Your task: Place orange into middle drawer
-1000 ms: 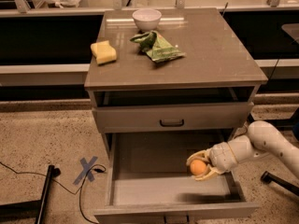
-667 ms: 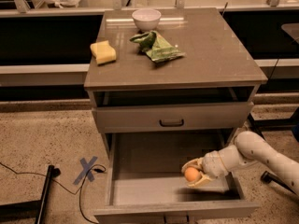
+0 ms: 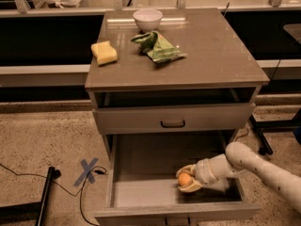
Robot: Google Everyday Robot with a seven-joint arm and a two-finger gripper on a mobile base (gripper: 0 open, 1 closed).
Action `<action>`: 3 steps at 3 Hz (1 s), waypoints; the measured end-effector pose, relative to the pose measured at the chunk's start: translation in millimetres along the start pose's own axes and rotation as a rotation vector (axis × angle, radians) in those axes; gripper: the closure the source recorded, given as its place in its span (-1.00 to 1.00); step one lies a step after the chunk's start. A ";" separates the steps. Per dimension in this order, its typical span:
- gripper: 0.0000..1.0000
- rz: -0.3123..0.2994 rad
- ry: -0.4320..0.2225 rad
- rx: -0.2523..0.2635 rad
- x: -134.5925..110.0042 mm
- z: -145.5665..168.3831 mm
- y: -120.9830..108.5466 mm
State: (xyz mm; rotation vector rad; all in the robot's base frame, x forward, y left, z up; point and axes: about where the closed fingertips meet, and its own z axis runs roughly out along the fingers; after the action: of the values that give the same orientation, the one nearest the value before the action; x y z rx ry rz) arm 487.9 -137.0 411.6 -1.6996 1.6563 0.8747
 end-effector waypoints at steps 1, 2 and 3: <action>1.00 0.003 -0.032 -0.004 4.8 18.5 -6.4; 0.65 -0.006 -0.060 -0.026 7.2 34.8 -9.6; 0.18 -0.012 -0.097 -0.036 11.2 44.6 -9.5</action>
Offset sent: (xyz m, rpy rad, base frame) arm 0.0130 0.0333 -0.0390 0.0894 0.0176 0.0454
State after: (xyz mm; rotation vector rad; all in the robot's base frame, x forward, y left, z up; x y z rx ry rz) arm 495.4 -107.9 375.6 -1.6624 1.5732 0.9717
